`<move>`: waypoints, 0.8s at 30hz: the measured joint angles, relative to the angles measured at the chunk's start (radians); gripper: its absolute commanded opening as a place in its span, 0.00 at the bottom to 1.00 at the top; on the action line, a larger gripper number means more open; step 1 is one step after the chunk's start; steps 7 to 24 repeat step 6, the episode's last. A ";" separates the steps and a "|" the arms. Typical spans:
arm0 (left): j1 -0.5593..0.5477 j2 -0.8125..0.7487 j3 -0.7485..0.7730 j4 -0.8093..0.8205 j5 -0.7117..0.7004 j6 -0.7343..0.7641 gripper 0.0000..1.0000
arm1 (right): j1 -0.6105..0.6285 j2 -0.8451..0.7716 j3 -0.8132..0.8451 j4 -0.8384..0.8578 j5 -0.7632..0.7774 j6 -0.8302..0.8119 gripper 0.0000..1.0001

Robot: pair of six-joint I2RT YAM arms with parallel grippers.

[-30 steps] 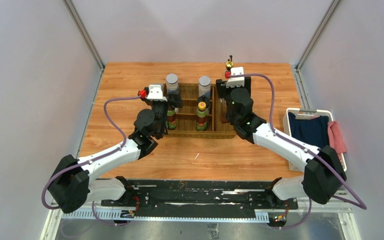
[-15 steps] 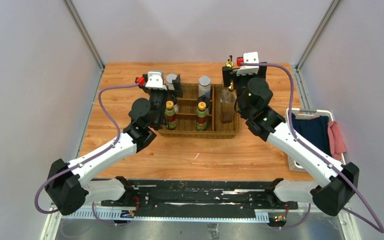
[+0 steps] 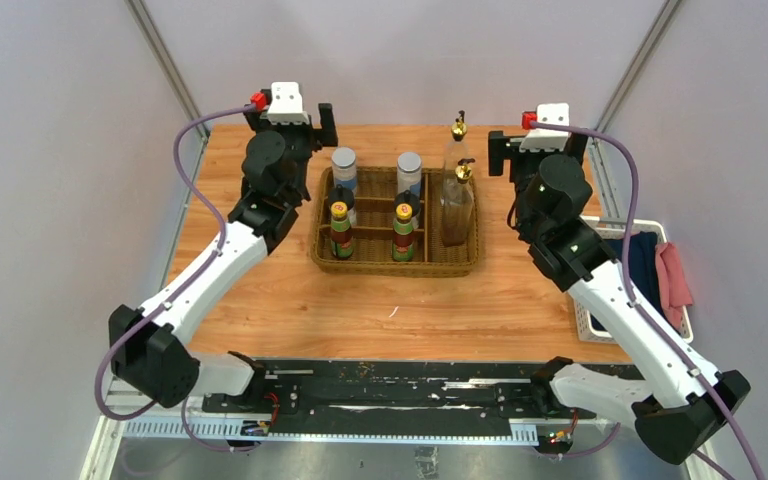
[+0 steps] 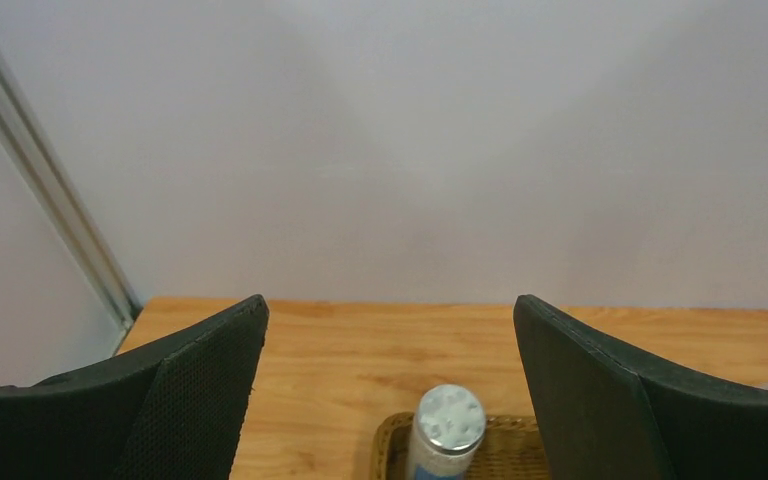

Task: Organize the condiment bottles
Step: Reset both arms

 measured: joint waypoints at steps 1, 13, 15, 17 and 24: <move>0.020 0.012 0.001 -0.015 0.011 -0.011 1.00 | -0.008 0.002 -0.003 -0.011 0.007 0.010 1.00; 0.128 0.071 -0.013 -0.072 0.081 -0.084 1.00 | -0.046 0.049 -0.004 -0.037 0.058 0.047 1.00; 0.128 0.071 -0.013 -0.072 0.081 -0.084 1.00 | -0.046 0.049 -0.004 -0.037 0.058 0.047 1.00; 0.128 0.071 -0.013 -0.072 0.081 -0.084 1.00 | -0.046 0.049 -0.004 -0.037 0.058 0.047 1.00; 0.128 0.071 -0.013 -0.072 0.081 -0.084 1.00 | -0.046 0.049 -0.004 -0.037 0.058 0.047 1.00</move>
